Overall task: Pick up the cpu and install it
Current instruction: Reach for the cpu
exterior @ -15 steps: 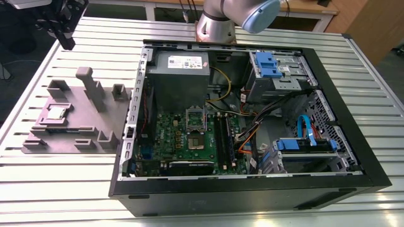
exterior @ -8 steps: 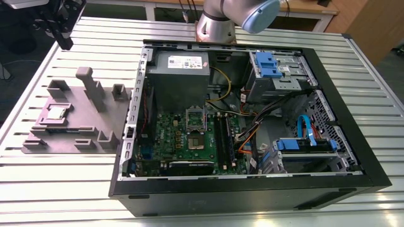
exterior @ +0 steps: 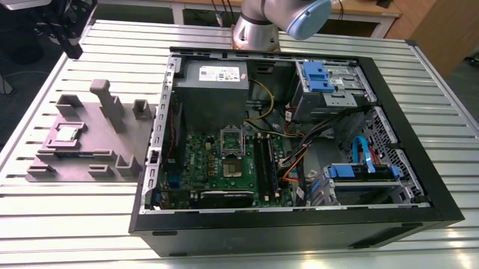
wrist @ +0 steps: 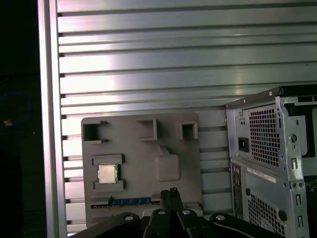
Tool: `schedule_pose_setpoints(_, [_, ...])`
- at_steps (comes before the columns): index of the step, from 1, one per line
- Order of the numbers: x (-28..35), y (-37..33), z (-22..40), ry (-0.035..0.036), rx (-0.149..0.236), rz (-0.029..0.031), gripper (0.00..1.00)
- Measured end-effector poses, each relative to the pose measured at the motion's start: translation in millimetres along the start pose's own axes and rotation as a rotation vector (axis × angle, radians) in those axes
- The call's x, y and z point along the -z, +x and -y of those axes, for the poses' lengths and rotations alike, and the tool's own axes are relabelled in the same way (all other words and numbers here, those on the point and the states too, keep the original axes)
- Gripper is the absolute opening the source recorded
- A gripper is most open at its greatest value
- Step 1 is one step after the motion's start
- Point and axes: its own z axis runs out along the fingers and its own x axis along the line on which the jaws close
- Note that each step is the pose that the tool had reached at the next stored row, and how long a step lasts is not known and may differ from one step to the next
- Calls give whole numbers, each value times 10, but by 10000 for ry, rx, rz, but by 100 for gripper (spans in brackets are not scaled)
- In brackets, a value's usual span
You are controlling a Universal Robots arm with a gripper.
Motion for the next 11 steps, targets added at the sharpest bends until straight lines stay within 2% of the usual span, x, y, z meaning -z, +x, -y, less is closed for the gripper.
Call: schedule_pose_setpoints(11, [2,60,24,0,-1,-1,11])
